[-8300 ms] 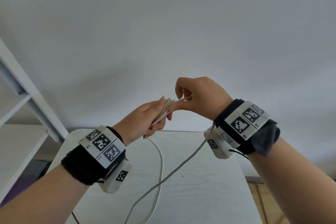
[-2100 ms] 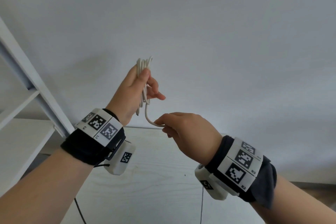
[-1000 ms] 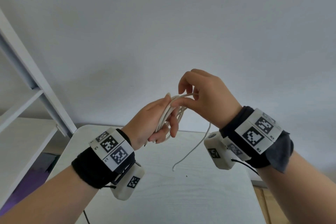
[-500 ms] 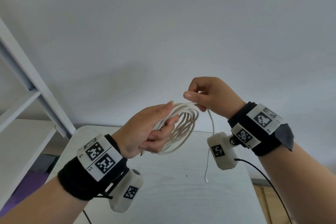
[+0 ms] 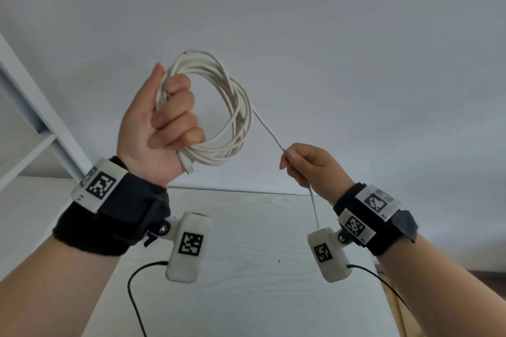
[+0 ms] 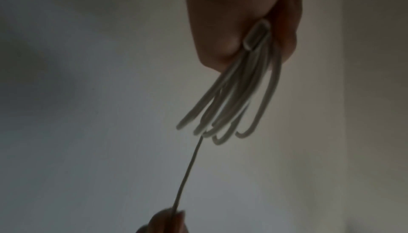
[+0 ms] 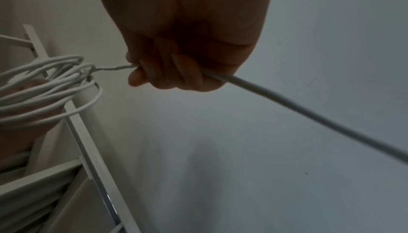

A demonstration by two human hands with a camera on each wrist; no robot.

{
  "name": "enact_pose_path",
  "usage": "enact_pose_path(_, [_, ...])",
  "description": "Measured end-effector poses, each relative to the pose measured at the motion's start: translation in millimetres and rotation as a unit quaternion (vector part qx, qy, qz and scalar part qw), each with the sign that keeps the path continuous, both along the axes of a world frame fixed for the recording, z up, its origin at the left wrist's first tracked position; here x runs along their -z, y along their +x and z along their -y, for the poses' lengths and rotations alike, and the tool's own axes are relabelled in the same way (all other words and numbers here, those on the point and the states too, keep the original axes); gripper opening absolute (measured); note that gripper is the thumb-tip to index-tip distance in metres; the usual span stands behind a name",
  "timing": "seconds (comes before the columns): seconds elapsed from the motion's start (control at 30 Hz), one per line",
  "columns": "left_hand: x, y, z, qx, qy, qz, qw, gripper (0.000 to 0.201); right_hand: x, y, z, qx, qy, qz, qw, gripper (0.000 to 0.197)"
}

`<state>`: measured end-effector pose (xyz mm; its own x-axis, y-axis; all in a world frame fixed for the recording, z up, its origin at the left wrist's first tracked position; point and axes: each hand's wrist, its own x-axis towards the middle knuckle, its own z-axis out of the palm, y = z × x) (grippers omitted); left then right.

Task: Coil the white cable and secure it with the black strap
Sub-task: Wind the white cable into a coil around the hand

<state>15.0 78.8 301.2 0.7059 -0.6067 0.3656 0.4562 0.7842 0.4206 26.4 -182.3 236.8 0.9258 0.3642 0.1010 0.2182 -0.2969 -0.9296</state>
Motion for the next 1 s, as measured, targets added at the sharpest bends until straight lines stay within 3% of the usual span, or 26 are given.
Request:
enact_pose_path(0.07, [-3.6, 3.8, -7.3, -0.026, -0.001, -0.008, 1.000, 0.039, 7.2, -2.9, 1.8, 0.005, -0.028, 0.000, 1.000, 0.028])
enact_pose_path(0.13, [-3.3, 7.5, -6.8, -0.116, 0.069, -0.010, 0.991, 0.042, 12.4, -8.2, 2.4, 0.009, -0.086, 0.028, 0.996, 0.025])
enact_pose_path(0.2, [-1.8, 6.6, -0.7, -0.257, 0.199, -0.004, 0.946, 0.044, 13.1, -16.2, -1.5, -0.004, -0.171, 0.067, 0.983, 0.023])
enact_pose_path(0.27, [3.0, 6.8, 9.1, -0.322, 0.249, -0.020, 0.913, 0.043, 10.3, -26.0, -11.1, -0.035, -0.253, 0.097, 0.962, 0.024])
enact_pose_path(0.47, [13.4, 5.2, 27.7, -0.339, 0.283, -0.030, 0.897, 0.044, 2.5, -49.9, -38.0, -0.092, -0.388, 0.150, 0.905, 0.033])
enact_pose_path(0.63, [12.9, 2.7, 41.0, -0.363, 0.328, -0.024, 0.872, 0.044, -4.5, -63.8, -50.9, -0.118, -0.434, 0.208, 0.869, 0.038])
enact_pose_path(0.83, [23.2, -3.5, 56.1, -0.409, 0.422, 0.049, 0.807, 0.040, -22.2, -71.7, -61.7, -0.135, -0.429, 0.265, 0.853, 0.020])
enact_pose_path(1.0, [31.9, -10.4, 64.7, -0.397, 0.472, 0.083, 0.783, 0.038, -36.7, -71.7, -69.7, -0.129, -0.400, 0.312, 0.852, 0.011])
